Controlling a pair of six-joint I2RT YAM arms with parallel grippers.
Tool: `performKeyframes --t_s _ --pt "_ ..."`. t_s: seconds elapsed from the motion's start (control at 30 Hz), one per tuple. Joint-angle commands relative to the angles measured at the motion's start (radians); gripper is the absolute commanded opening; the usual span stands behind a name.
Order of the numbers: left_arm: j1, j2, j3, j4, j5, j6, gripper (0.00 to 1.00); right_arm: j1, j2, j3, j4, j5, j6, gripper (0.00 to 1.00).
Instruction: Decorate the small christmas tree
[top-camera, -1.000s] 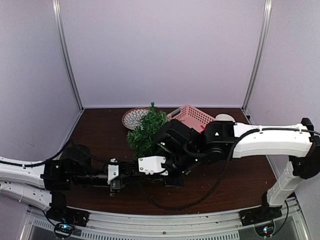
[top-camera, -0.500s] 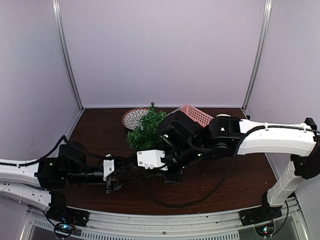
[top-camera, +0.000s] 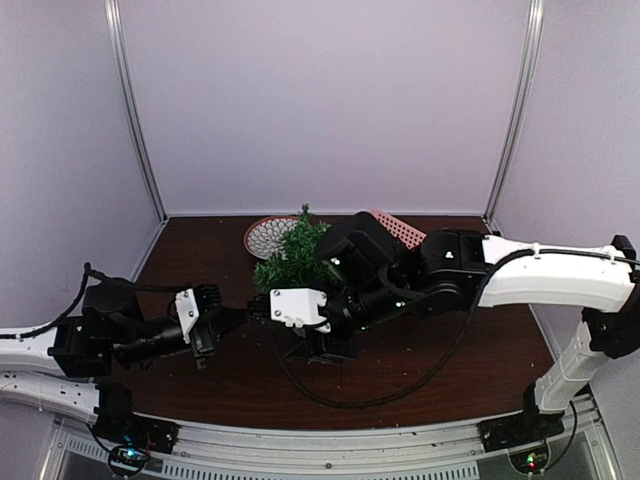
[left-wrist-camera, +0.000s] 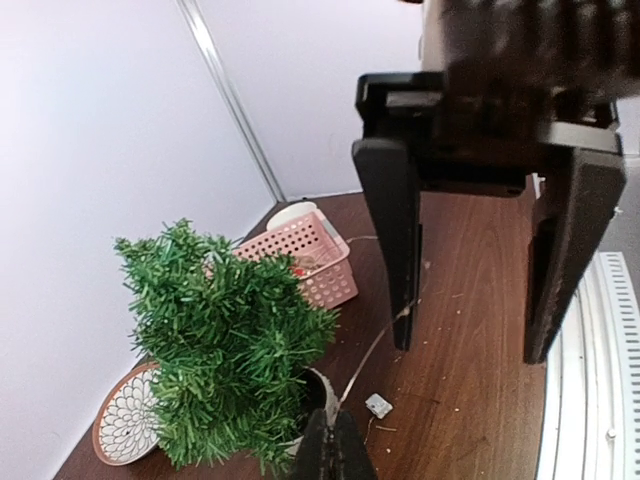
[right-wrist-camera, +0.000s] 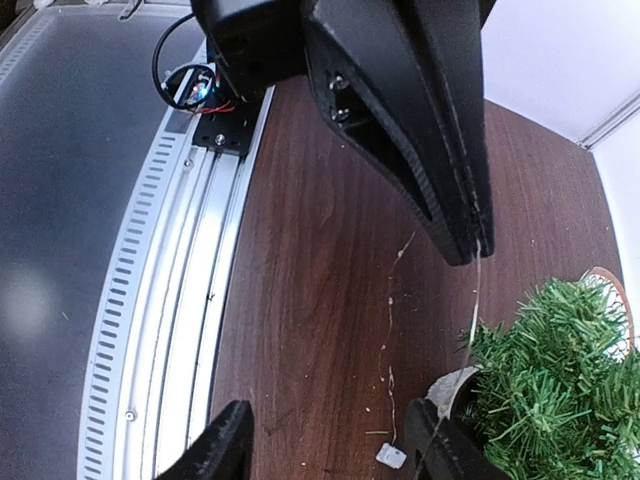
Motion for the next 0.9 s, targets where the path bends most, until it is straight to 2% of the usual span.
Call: performKeyframes --t_s 0.0,0.13,0.4,0.87 --pt "0.011 0.015 0.036 -0.028 -0.139 -0.016 0.00 -0.023 -0.082 -0.019 0.091 0.016 0.045 0.58" --pt "0.058 0.029 0.071 -0.053 -0.201 -0.054 0.00 -0.088 -0.135 -0.042 0.128 -0.009 0.096 0.58" --pt "0.214 0.041 0.150 -0.161 -0.215 -0.162 0.00 -0.234 -0.216 -0.115 0.196 -0.028 0.201 0.58" --pt "0.379 0.263 0.361 -0.235 -0.164 -0.204 0.00 -0.274 -0.182 -0.120 0.185 -0.046 0.203 0.57"
